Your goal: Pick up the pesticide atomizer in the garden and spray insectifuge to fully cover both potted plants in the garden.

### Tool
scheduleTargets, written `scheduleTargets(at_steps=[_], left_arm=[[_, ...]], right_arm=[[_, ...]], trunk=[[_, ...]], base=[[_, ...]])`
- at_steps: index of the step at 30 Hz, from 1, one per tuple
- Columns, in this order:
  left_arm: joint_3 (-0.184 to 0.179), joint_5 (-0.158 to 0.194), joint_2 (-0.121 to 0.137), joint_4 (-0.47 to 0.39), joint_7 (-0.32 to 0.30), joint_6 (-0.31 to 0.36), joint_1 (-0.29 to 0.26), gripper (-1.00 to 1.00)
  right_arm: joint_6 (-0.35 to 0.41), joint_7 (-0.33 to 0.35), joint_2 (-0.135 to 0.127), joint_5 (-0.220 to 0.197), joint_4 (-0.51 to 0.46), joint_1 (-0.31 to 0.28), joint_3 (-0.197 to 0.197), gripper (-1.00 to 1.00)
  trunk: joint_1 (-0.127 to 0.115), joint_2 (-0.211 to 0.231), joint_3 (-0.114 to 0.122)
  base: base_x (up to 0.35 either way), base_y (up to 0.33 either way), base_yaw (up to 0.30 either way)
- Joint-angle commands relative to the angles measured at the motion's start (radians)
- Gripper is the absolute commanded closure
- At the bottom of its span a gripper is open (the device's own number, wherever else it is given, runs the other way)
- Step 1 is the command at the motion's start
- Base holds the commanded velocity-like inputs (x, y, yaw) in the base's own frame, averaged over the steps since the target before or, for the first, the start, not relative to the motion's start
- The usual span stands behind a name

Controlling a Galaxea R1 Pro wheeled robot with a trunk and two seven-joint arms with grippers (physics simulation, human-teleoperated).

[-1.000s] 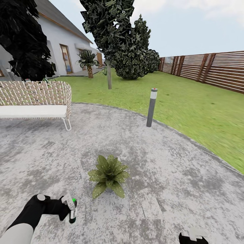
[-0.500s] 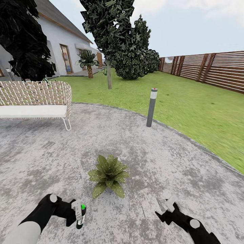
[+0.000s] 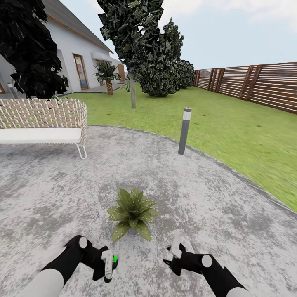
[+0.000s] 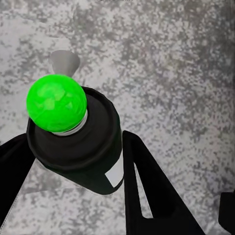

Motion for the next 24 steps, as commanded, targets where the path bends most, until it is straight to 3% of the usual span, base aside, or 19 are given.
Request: scheduleTargets(at_steps=[1,5,7,11,15,24], left_arm=[[0.001,-0.008,-0.003,-0.001,0.007,-0.01,0.0,1.0],[-0.012,-0.009,-0.027,0.004,0.048,-0.021,0.004,1.0],[-0.053,-0.008,-0.038,0.027,0.061,-0.059,0.005,1.0],[-0.077,-0.009,-0.066,0.061,0.105,-0.072,0.005,1.0],[-0.166,-0.008,-0.079,0.065,0.14,-0.071,0.005,1.0],[-0.18,0.0,-0.098,0.065,0.173,-0.067,0.005,1.0]], right_arm=[[-0.005,0.001,0.002,0.008,-0.001,0.0,0.003,1.0],[-0.005,0.001,0.036,0.008,-0.001,0.0,0.01,1.0],[-0.005,0.001,0.062,0.008,-0.001,0.0,0.011,1.0],[-0.005,0.109,0.099,0.008,-0.031,0.0,0.013,1.0],[-0.005,0.123,0.108,0.008,-0.043,0.0,0.013,1.0],[-0.005,0.124,0.108,0.008,-0.044,0.0,0.013,1.0]], trunk=[[0.0,0.0,-0.001],[0.0,0.0,-0.001],[0.0,0.0,-0.001],[0.0,0.0,-0.001],[0.0,0.0,-0.001],[0.0,0.0,-0.001]], base=[[0.0,0.0,0.0],[0.0,0.0,0.0],[0.0,0.0,0.0],[0.0,0.0,0.0],[0.0,0.0,0.0],[0.0,0.0,0.0]])
